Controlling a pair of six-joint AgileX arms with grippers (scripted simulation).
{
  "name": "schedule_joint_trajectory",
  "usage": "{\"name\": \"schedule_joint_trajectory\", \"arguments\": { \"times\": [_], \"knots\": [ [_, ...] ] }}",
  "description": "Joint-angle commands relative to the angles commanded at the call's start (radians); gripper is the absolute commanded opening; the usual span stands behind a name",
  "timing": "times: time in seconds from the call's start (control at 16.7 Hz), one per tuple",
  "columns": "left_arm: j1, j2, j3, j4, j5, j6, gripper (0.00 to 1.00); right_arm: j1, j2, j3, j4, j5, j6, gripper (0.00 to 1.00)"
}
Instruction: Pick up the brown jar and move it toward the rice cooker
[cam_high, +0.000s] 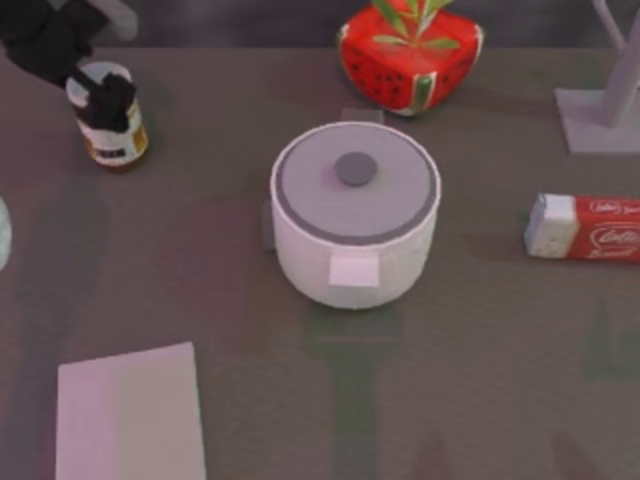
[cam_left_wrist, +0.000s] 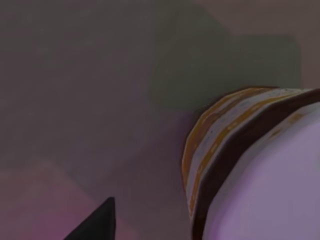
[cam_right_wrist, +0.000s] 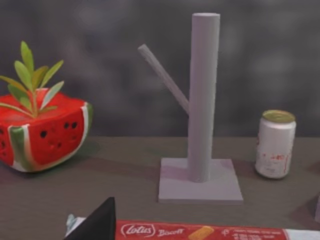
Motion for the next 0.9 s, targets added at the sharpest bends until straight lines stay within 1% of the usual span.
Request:
{"name": "schedule_joint_trajectory", "arguments": {
  "times": [0.12,0.36,0.9],
  "knots": [
    [-0.004,0.040,0.044,-0.003,0.000,-0.004,1.00,0.000,0.000,0.000,0.000,0.000,0.000,1.00],
    [-0.005,0.047,0.050,-0.003,0.000,-0.005,1.00,0.000,0.000,0.000,0.000,0.000,0.000,1.00],
    [-0.005,0.047,0.050,-0.003,0.000,-0.005,0.32,0.000,0.000,0.000,0.000,0.000,0.000,1.00]
  ]
}}
